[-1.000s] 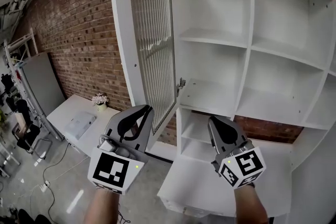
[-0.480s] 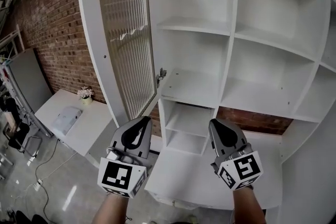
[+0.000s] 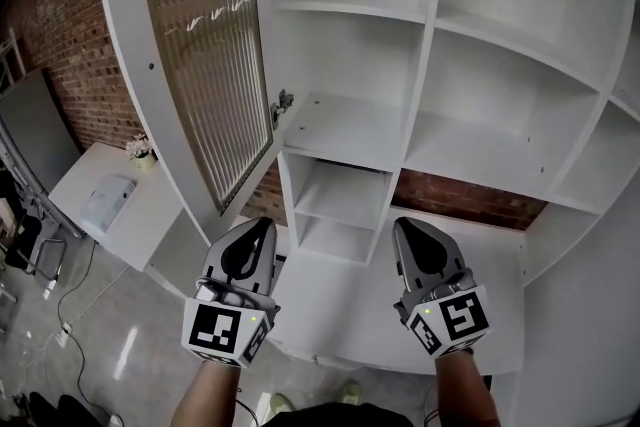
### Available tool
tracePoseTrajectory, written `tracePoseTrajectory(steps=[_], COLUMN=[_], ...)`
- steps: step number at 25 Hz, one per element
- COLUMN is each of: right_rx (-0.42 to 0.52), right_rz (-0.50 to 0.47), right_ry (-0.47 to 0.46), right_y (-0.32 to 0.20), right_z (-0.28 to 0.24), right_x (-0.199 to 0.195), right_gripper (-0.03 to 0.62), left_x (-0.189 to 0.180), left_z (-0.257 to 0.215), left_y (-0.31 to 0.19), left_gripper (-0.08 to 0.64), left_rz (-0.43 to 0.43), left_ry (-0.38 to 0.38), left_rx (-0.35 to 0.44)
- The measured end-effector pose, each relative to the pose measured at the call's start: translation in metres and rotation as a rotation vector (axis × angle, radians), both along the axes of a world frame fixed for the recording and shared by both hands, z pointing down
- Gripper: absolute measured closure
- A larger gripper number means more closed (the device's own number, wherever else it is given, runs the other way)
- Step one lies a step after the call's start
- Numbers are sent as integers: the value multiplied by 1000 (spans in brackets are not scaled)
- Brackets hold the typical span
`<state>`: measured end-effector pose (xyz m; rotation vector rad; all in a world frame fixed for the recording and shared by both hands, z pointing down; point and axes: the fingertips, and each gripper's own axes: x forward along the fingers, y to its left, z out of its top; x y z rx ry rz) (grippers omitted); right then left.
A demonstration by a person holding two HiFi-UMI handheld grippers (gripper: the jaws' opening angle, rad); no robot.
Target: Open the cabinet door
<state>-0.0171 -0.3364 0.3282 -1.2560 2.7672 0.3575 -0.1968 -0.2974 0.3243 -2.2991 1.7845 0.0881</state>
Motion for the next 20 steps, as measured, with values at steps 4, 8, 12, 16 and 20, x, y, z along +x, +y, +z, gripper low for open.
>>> tracePoseTrajectory(steps=[4,8,12,16,20], right_rx=[-28,-54,-71,-75,-77], right_rz=[16,27,42,48,50], right_ry=[-3,-4,4,9,10], right_y=[0,1,1,1,1], right_z=[15,31,41,45,46], right_x=[6,8,9,9,7], right_gripper=[588,588,589,589,589], left_x=[1,-1,-1,1,1], left_z=[18,45,55,56,59], left_y=[3,4,5,5,5], left_gripper=[545,547,548,549,549], left_rz=[-1,-7,-12,-8,-4], left_ry=[27,64,54,50,54], left_rx=[-10,-50,-67,-65,-69])
